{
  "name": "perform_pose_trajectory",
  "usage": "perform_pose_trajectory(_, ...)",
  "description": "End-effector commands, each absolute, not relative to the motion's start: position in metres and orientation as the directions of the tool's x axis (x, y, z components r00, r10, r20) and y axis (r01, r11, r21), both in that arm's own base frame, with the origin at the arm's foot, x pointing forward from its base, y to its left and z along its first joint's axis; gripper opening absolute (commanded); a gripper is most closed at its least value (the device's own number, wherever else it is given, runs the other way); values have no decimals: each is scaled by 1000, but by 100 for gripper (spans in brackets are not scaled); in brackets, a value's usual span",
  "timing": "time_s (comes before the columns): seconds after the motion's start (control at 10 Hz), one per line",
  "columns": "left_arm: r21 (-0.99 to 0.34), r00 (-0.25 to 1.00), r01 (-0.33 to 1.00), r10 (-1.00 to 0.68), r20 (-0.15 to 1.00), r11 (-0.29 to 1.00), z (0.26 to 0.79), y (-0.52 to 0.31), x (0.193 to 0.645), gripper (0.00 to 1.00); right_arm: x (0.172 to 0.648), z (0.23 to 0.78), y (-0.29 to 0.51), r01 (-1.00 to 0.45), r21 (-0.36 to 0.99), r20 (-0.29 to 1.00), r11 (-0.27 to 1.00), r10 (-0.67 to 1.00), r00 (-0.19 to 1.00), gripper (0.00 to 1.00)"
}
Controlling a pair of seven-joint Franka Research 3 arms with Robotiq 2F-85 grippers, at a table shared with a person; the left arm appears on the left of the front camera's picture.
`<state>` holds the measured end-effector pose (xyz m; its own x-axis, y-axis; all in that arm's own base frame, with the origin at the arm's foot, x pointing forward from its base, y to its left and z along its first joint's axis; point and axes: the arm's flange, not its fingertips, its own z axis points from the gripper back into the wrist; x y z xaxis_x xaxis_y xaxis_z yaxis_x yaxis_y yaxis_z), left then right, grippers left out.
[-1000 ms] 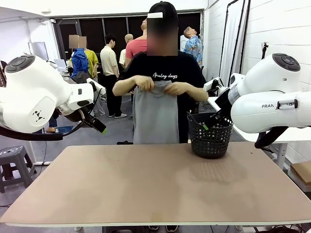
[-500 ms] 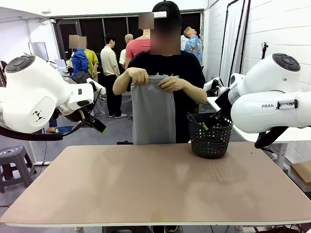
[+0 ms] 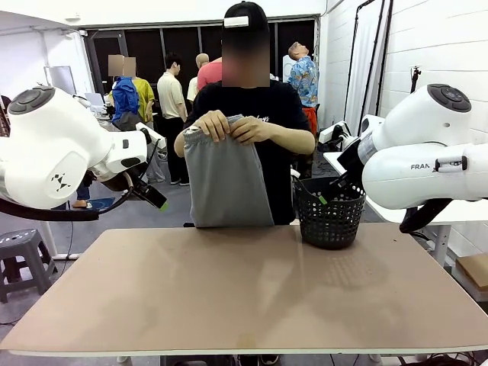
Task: Fold the training pants.
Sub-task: Grab both ends of the Training pants handed by a person.
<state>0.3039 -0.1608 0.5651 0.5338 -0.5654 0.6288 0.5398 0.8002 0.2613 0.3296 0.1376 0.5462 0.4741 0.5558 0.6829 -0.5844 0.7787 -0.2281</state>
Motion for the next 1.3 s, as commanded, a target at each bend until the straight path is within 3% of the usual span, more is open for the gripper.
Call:
perform_pose_trajectory(0.0, 265, 531, 540, -568, 629, 799, 566, -161, 304, 100, 330, 546, 138, -585, -229, 682, 778, 557, 474, 100)
perform_pose_trajectory(1.2, 265, 531, 540, -568, 629, 799, 566, -161, 304, 100, 330, 546, 138, -585, -229, 682, 778, 557, 474, 100)
